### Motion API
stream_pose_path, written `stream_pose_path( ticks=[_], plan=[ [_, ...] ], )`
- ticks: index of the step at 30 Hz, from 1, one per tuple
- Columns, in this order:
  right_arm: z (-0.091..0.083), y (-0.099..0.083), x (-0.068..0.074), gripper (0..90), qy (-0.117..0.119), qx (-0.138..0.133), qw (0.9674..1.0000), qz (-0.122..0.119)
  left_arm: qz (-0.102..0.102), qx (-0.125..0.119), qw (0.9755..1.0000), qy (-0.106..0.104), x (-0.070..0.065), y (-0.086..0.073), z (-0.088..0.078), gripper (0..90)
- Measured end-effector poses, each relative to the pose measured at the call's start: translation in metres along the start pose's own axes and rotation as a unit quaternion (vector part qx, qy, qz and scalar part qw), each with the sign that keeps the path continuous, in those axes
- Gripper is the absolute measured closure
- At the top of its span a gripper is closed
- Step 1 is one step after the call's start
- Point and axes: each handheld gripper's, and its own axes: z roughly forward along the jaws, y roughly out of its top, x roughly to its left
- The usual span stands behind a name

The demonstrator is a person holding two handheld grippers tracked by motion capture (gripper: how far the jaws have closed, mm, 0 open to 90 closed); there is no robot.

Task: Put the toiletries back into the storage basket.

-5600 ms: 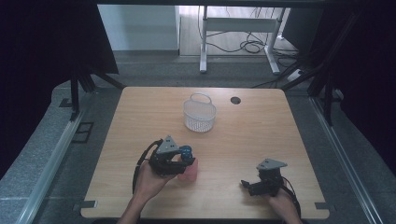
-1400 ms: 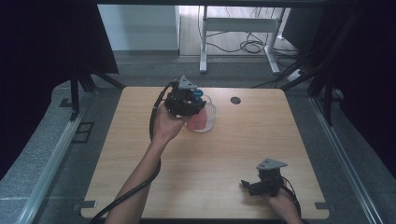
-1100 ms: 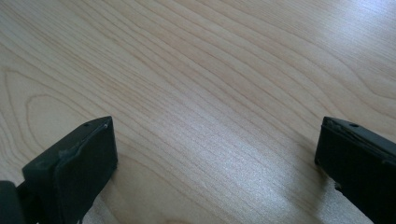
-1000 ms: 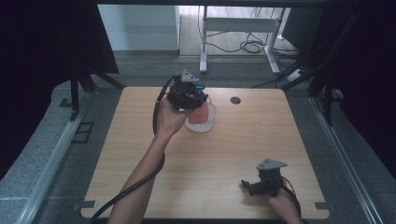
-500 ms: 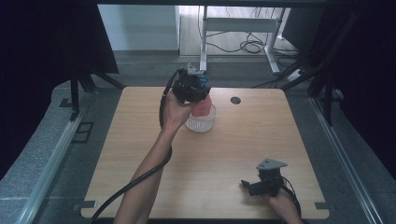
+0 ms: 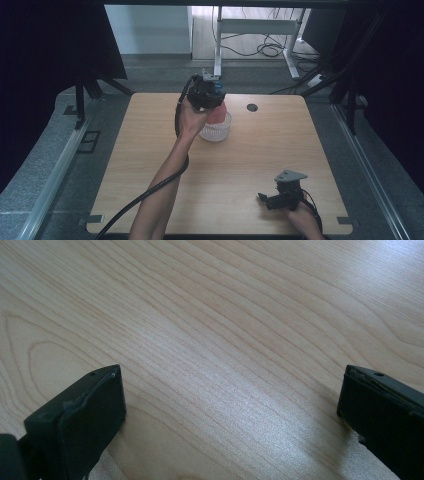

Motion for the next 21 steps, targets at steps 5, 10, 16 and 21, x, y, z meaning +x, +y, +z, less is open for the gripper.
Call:
stream_pose_path(
  ticks=[5,10,16,21],
  plan=[
    [0.0,0.0,0.0,0.0,0.0,0.0,1.0,0.0,-0.002,0.001,1.0,0.005,0.0,-0.004,0.01,52.9],
    [0.0,0.0,0.0,0.0,0.0,0.0,1.0,0.0,-0.006,0.001,0.9999,0.01,0.0,-0.008,0.017,52.9],
    [0.0,0.0,0.0,0.0,0.001,0.0,1.0,0.0,-0.008,0.005,0.9999,0.011,-0.001,-0.014,0.024,52.9],
    [0.0,0.0,0.0,0.0,0.001,-0.001,1.0,0.0,-0.009,0.009,0.9999,0.012,-0.002,-0.021,0.031,52.9]
  ],
)
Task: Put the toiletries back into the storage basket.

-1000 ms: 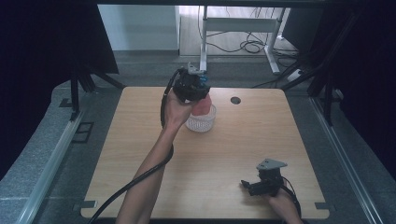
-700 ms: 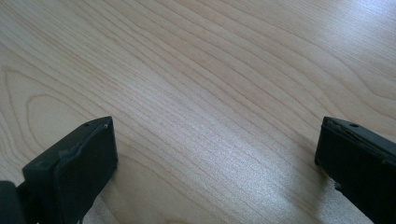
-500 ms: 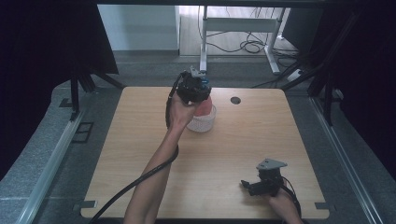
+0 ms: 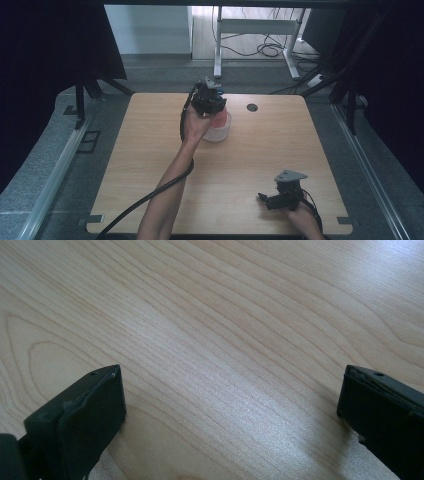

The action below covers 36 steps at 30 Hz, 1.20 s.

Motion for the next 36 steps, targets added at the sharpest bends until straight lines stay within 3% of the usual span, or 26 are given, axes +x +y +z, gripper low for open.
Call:
stream_pose_path(
  ticks=[12,36],
  plan=[
    [0.0,0.0,0.0,0.0,0.001,0.0,1.0,-0.001,-0.014,0.011,0.9998,0.003,0.003,-0.019,0.014,52.9],
    [0.0,0.0,0.0,0.0,0.001,0.001,1.0,-0.002,-0.02,0.03,0.9993,0.008,0.002,-0.041,0.033,52.8]
  ],
)
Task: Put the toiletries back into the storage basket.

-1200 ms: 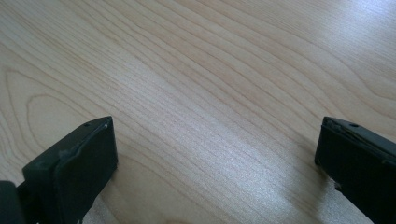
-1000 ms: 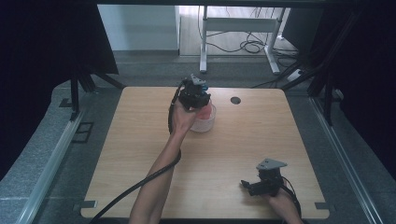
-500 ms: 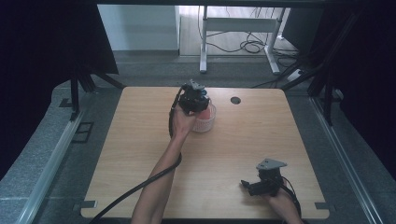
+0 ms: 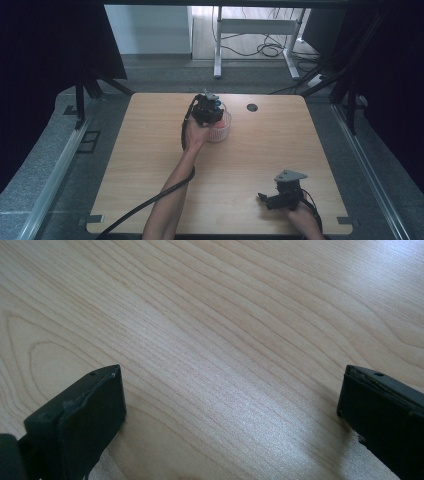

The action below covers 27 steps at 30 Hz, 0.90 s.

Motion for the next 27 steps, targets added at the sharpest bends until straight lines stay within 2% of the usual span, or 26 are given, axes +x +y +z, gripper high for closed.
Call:
stream_pose_path(
  ticks=[6,11,20,24,25,27],
  plan=[
    [0.0,0.0,0.0,0.0,0.0,0.0,1.0,0.0,-0.005,0.0,1.0,0.001,0.001,-0.003,0.002,52.6],
    [0.0,0.0,0.0,0.0,0.0,0.0,1.0,0.0,-0.02,0.011,0.9997,-0.003,0.007,-0.003,0.002,51.8],
    [0.0,0.0,0.0,0.0,0.0,0.0,1.0,0.0,-0.027,0.019,0.9994,-0.005,0.01,-0.006,0.003,47.8],
    [0.0,0.0,0.0,0.0,0.0,0.0,1.0,0.0,-0.03,0.019,0.9994,-0.003,0.011,-0.005,0.003,38.8],
    [0.0,0.0,0.0,0.0,0.0,0.0,1.0,0.0,-0.033,0.017,0.9993,-0.005,0.011,-0.005,0.003,32.4],
    [0.0,0.0,0.0,0.0,0.0,0.0,1.0,0.0,-0.035,0.012,0.9993,-0.006,0.012,-0.004,0.002,27.2]
  ],
)
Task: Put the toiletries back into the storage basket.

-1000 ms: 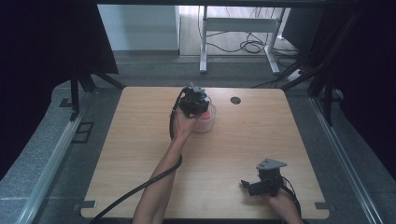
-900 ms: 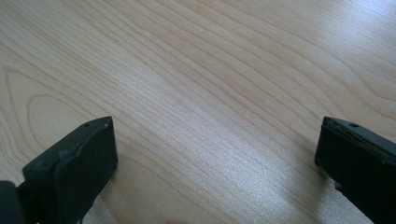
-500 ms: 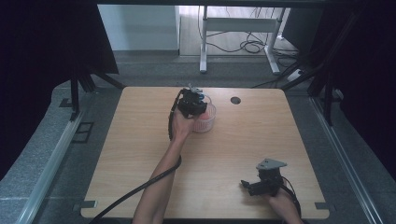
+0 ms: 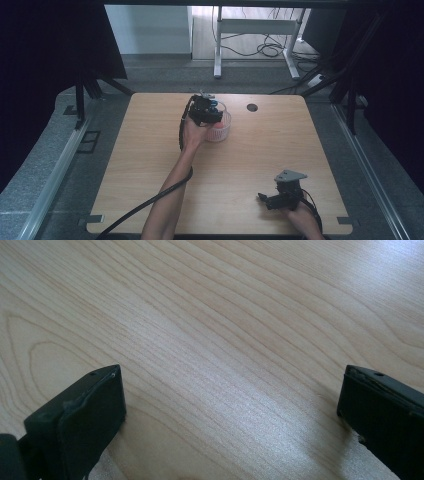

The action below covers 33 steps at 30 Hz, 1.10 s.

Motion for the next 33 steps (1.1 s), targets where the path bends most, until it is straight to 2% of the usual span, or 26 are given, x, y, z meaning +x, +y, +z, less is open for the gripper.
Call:
stream_pose_path(
  ticks=[3,4,6,11,14,17,20,33],
  plan=[
    [0.0,0.0,0.0,0.0,0.0,0.0,1.0,0.0,-0.002,-0.003,1.0,-0.002,0.0,0.001,-0.001,22.3],
    [0.0,0.0,0.0,0.0,0.0,0.0,1.0,0.0,-0.003,-0.005,1.0,-0.002,0.0,0.002,-0.002,17.0],
    [0.0,0.0,0.0,0.0,0.0,0.0,1.0,0.0,-0.002,-0.007,1.0,0.001,0.0,0.002,-0.003,12.2],
    [0.0,0.0,0.0,0.0,0.0,0.0,1.0,0.0,-0.002,-0.018,0.9998,-0.005,0.001,0.003,-0.009,11.7],
    [0.0,0.0,0.0,0.0,0.0,0.0,1.0,0.0,0.004,-0.022,0.9997,-0.008,0.002,0.003,-0.014,11.6],
    [0.0,0.0,0.0,0.0,-0.001,-0.001,1.0,-0.001,0.0,-0.027,0.9995,-0.013,0.003,0.002,-0.018,11.7],
    [0.0,0.0,0.0,0.0,0.0,0.0,1.0,0.0,0.003,-0.026,0.9995,-0.018,0.005,0.003,-0.022,11.7],
    [0.0,0.0,0.0,0.0,-0.001,0.0,1.0,0.0,0.019,-0.029,0.9993,-0.011,0.008,0.002,-0.038,11.6]
  ],
)
